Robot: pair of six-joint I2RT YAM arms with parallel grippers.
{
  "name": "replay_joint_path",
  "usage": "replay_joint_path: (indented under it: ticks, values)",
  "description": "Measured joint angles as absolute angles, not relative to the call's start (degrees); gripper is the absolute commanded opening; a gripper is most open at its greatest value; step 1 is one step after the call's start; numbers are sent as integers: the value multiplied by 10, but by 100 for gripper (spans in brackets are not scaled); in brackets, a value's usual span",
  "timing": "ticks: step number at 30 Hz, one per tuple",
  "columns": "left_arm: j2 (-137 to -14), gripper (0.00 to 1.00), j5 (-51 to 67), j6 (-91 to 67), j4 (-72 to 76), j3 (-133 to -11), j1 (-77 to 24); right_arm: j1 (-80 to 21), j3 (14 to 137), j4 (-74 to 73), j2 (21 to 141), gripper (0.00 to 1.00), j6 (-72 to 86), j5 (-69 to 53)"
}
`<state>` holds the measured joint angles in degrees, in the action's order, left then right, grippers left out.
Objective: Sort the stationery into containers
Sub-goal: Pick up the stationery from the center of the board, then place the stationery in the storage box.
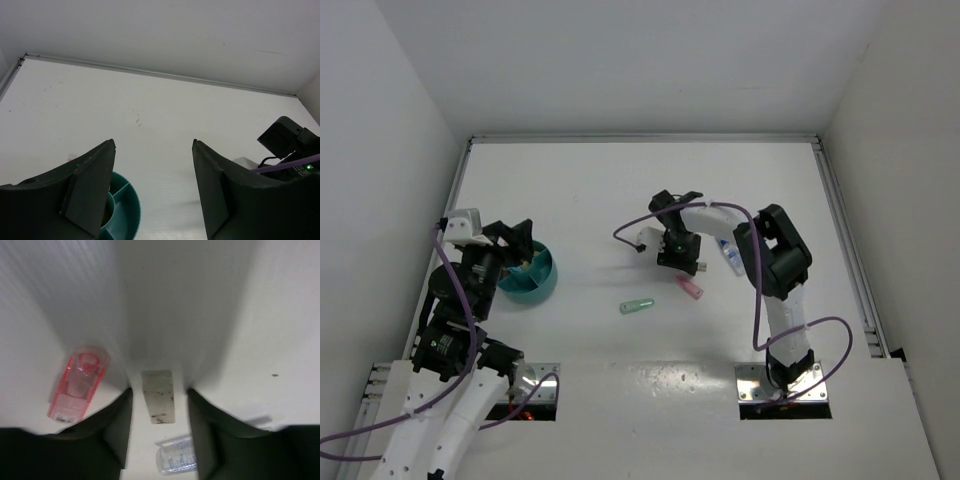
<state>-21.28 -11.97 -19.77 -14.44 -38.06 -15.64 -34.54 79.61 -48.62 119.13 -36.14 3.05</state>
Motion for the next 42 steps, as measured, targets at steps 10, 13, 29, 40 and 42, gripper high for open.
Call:
replay_joint_path:
  ticks: [10, 13, 29, 40, 42]
  values:
    - [-213, 69, -118, -198, -144, -381, -156, -357, 874, -542, 1227, 0, -347, 27]
    - [-213, 69, -119, -198, -144, -381, -156, -365, 1013, -554, 1275, 0, -331, 13]
    - [-190, 69, -148, -198, -140, -381, -156, -446, 1155, -37, 1310, 0, -20, -402]
    - [-181, 69, -150, -198, -140, -381, -156, -457, 1217, 124, 1445, 0, 134, -519]
    - [-181, 69, -150, -198, -139, -381, -156, -460, 1216, 137, 1445, 0, 141, -524]
